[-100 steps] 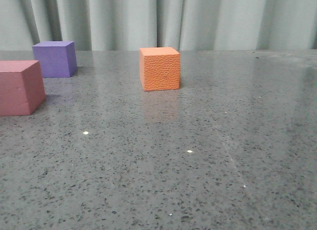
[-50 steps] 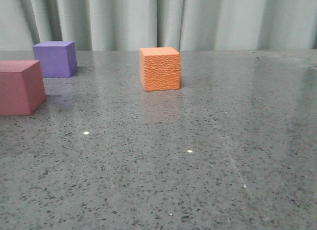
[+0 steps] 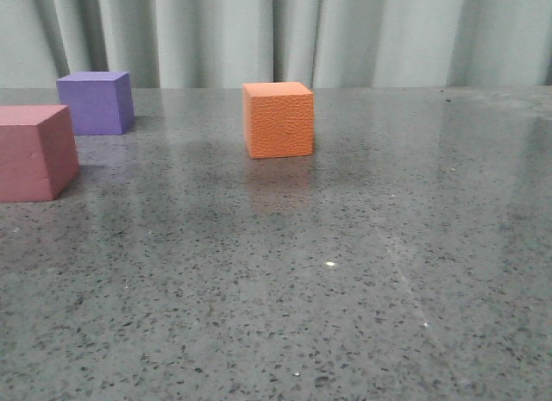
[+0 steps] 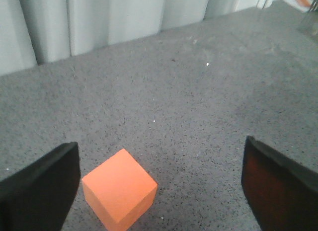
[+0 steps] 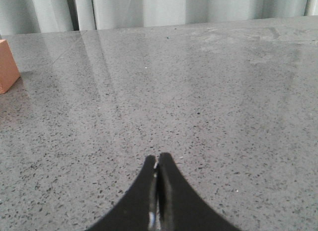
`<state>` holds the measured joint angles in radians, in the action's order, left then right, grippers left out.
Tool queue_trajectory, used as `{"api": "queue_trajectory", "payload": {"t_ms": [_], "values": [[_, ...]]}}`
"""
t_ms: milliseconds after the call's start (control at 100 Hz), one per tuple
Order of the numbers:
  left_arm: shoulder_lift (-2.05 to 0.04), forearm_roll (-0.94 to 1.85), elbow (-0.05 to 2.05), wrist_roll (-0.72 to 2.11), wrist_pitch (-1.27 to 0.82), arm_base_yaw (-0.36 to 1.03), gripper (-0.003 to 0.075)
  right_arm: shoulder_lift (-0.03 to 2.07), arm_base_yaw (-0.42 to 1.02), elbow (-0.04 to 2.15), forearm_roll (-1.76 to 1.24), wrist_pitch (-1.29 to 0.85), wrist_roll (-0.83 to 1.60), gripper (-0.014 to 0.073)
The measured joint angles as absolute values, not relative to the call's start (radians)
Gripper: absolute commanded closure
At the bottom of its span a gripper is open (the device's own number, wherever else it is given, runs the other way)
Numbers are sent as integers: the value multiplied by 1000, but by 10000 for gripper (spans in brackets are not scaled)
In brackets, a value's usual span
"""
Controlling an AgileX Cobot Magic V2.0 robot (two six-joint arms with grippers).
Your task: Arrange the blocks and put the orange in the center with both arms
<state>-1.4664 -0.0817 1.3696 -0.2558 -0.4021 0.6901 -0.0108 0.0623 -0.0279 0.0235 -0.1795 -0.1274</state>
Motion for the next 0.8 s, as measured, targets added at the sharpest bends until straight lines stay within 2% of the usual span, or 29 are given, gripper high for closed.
{"api": "queue_trajectory", "payload": {"t_ms": [230,350,530,800], "values": [[-1776,-258,1715,-500,-630,701,125,-11,62,-28,24,-180,-127,661],[-1888,-408,1813,-673,-745,730,134,-11,62,-28,24,-180,-127,661],[-1967,-520,1834,-842,-803,776,134,-11,62,-28,24,-180,-127,661],[-1973,-542,1840,-1027,-876,783,134,-11,62,-28,24,-180,-127,661]]}}
